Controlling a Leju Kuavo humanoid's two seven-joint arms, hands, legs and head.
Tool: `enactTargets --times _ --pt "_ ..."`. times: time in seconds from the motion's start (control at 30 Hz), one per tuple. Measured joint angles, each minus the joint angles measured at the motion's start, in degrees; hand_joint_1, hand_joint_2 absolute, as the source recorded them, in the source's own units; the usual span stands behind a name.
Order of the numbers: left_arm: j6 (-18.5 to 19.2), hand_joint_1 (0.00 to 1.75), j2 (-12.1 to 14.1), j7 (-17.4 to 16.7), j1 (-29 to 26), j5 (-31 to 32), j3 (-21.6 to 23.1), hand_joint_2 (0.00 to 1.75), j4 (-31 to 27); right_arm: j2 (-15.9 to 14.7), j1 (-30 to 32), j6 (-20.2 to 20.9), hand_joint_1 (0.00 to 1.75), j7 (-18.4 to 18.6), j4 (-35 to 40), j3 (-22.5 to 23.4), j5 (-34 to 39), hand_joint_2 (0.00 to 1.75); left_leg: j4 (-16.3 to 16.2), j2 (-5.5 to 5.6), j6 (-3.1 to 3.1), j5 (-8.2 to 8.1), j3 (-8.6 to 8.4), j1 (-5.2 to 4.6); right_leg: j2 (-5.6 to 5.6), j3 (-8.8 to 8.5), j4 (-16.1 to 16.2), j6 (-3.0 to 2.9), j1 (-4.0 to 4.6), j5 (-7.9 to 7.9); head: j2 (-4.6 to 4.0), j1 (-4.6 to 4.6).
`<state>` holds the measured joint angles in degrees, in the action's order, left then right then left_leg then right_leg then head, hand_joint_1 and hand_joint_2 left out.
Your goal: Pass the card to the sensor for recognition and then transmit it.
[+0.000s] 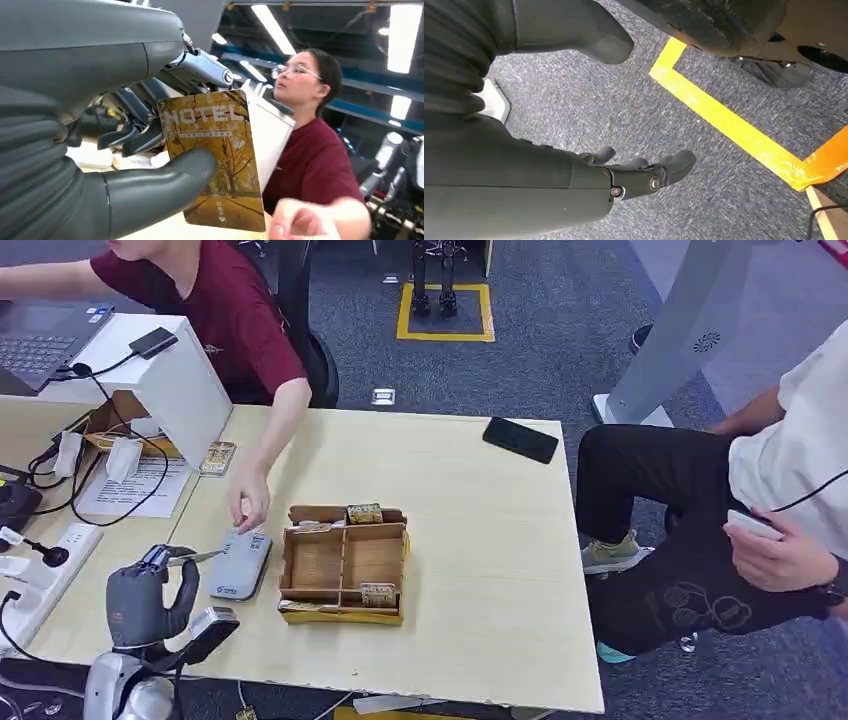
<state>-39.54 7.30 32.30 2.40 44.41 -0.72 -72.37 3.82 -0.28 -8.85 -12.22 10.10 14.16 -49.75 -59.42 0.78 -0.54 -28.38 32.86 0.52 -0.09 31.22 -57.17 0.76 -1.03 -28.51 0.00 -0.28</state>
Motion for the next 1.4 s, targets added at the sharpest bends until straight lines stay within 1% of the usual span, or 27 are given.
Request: enactTargets --times 0.03,0.07,0.1,0.17,0.23,0.27,0.33,0.4,0.53,0.77,1.17,1.3,1.4 --pt "0.5 1.75 0.0 -0.4 0.0 -2.7 0.4 1.75 0.0 0.0 0.0 0.0 0.00 0.0 0.0 0.0 0.0 1.75 0.0 0.00 0.00 0.00 0.00 0.00 0.00 0.00 0.0 0.00 0.00 0.00 0.02 0.02" --pt "1.7 1.75 0.0 -1.1 0.1 -5.7 1.0 1.75 0.0 0.0 0.0 -0.1 0.00 0.0 0.0 0.1 0.2 1.75 0.0 0.00 0.00 0.00 -0.01 0.00 0.00 0.00 0.0 0.00 -0.01 0.00 0.00 0.00" --pt "3.7 1.75 0.0 -1.8 0.1 -9.0 1.5 1.75 0.0 0.0 0.0 -0.2 0.00 0.0 0.0 0.2 0.5 1.75 0.0 0.00 -0.01 0.00 -0.01 -0.01 0.00 0.00 0.0 0.00 -0.01 0.00 0.00 0.00" --pt "9.8 1.75 -0.1 -3.5 0.3 -16.7 2.6 1.75 -0.2 0.1 0.0 -0.6 0.00 0.0 0.0 0.6 0.6 1.75 0.0 0.00 -0.01 0.01 -0.01 0.00 0.00 0.00 0.0 0.00 0.00 0.00 0.00 0.00" --pt "14.3 1.75 -0.4 -5.1 0.6 -21.8 3.2 1.75 -0.6 0.2 0.0 -0.8 0.00 0.0 0.0 1.0 0.7 1.75 0.0 0.00 -0.01 0.01 -0.01 0.00 0.00 0.01 0.0 0.00 0.00 0.01 0.00 0.02" --pt "15.9 1.75 -0.6 -6.0 0.9 -24.0 3.6 1.75 -0.7 0.2 0.0 -0.8 0.00 0.0 0.0 1.1 0.7 1.75 0.0 0.00 -0.01 0.01 -0.01 0.00 0.00 0.01 0.0 0.00 0.00 0.01 0.00 0.00" --pt "17.9 1.75 -0.9 -7.5 1.3 -26.1 3.8 1.75 -0.9 0.3 0.0 -0.9 0.00 0.0 0.0 1.3 0.7 1.75 0.0 0.00 -0.01 0.01 -0.01 0.00 0.01 0.00 0.0 -0.01 0.00 0.02 0.02 0.02" --pt "19.0 1.75 -1.1 -8.6 1.8 -27.2 3.8 1.75 -0.9 0.4 0.1 -0.9 0.00 0.0 0.0 1.3 0.7 1.75 0.0 0.00 -0.01 0.01 -0.01 0.00 0.01 0.01 0.0 -0.02 0.00 0.02 0.02 0.04" --pt "19.9 1.75 -1.5 -10.4 2.7 -28.5 3.9 1.75 -0.8 0.5 0.1 -1.0 0.00 0.0 0.0 1.3 0.7 1.75 0.0 0.00 -0.01 0.01 0.00 0.00 0.01 0.01 0.0 -0.02 0.00 0.02 0.02 0.02" --pt "19.3 1.75 -2.4 -13.3 4.1 -28.1 4.0 1.75 1.1 0.7 0.1 -1.4 0.00 0.3 0.0 1.4 0.6 1.75 0.0 -0.01 -0.02 0.01 -0.01 0.00 0.01 0.01 0.0 -0.02 0.00 0.02 0.00 0.02" --pt "19.0 1.75 -3.1 -13.3 4.6 -27.9 4.0 1.75 2.8 0.8 0.1 -1.6 0.00 0.4 0.0 1.4 0.6 1.75 0.0 -0.01 -0.02 0.01 -0.01 0.00 0.02 0.02 0.0 -0.02 0.00 0.02 0.00 0.00" --pt "18.5 1.75 -3.3 -15.4 5.1 -26.5 4.1 1.75 3.6 0.8 0.1 -1.6 0.00 0.6 0.0 1.4 0.5 1.75 0.0 -0.01 -0.02 0.01 -0.01 0.00 0.02 0.02 0.0 -0.02 0.00 0.02 0.00 0.00" --pt "17.5 1.75 -3.5 -16.3 5.7 -24.8 4.7 1.75 4.9 0.8 0.1 -1.6 0.00 0.7 0.0 1.4 0.5 1.75 0.0 -0.01 -0.02 0.02 -0.01 0.00 0.01 0.00 0.0 -0.02 0.00 0.02 0.02 0.00"
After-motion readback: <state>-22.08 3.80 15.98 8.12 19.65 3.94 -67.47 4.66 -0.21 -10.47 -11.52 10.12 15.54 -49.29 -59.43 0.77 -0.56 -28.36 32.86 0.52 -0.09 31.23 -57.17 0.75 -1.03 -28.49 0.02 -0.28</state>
